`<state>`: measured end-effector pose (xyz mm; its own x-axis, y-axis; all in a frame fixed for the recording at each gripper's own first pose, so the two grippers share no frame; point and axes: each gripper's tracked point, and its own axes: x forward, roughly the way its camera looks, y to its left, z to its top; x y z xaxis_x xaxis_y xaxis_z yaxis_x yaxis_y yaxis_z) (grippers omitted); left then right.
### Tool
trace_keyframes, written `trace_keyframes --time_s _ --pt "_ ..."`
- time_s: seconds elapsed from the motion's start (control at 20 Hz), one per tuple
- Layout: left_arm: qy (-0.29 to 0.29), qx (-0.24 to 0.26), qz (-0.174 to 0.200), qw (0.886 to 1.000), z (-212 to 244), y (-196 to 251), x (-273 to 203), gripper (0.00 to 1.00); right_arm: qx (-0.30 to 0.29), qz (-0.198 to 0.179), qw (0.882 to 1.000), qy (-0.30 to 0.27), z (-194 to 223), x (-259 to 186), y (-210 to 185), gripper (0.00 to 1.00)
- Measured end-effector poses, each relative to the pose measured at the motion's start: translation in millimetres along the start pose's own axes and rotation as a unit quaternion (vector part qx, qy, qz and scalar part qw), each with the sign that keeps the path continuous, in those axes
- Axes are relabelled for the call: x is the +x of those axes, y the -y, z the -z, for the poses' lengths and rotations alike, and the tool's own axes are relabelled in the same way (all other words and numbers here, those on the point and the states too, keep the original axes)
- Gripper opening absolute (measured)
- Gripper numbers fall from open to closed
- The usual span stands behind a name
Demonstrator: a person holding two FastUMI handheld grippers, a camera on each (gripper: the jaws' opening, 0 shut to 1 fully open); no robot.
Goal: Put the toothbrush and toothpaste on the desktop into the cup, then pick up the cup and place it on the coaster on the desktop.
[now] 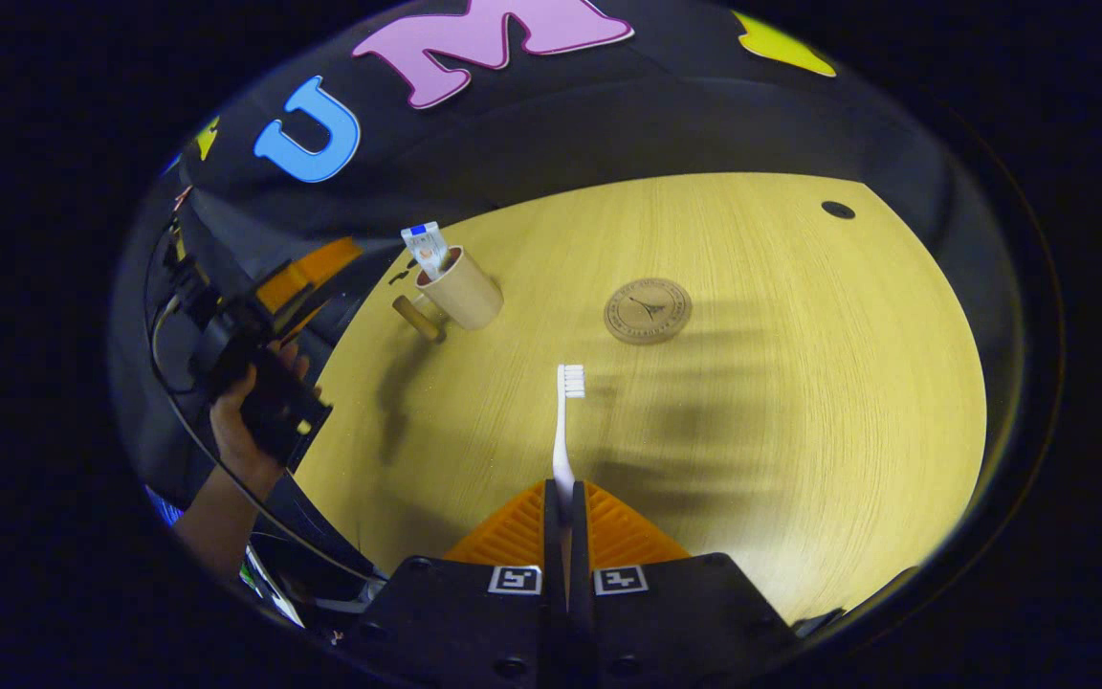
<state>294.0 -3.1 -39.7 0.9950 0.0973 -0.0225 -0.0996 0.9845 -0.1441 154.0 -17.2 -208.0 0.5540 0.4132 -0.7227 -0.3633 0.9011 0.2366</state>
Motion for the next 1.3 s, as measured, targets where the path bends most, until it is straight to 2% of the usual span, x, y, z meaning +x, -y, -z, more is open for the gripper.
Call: trace_keyframes --time_s 0.25,0.45,0.7,0.85,1.0,1.3 --pt "-0.055 -0.007 -0.031 0.998 46 -26 -76 0.97 -0.021 -0.028 0.998 0.048 -55 19 -29 0.05" --pt "-0.092 -0.031 -0.062 0.993 80 -41 -108 0.98 -0.052 -0.053 0.994 0.082 -95 41 -59 0.05" --pt "-0.079 -0.049 -0.072 0.993 77 -45 -115 0.98 -0.069 -0.08 0.986 0.129 -140 61 -100 0.05" --pt "-0.076 -0.051 -0.075 0.993 81 -42 -117 0.97 -0.096 -0.094 0.977 0.165 -166 69 -122 0.05" --pt "-0.085 -0.059 -0.058 0.993 92 -36 -120 0.98 -0.108 -0.11 0.964 0.215 -203 77 -142 0.05" --pt "-0.075 -0.071 -0.084 0.991 96 -62 -114 0.98 -0.076 -0.126 0.953 0.266 -253 102 -159 0.05"
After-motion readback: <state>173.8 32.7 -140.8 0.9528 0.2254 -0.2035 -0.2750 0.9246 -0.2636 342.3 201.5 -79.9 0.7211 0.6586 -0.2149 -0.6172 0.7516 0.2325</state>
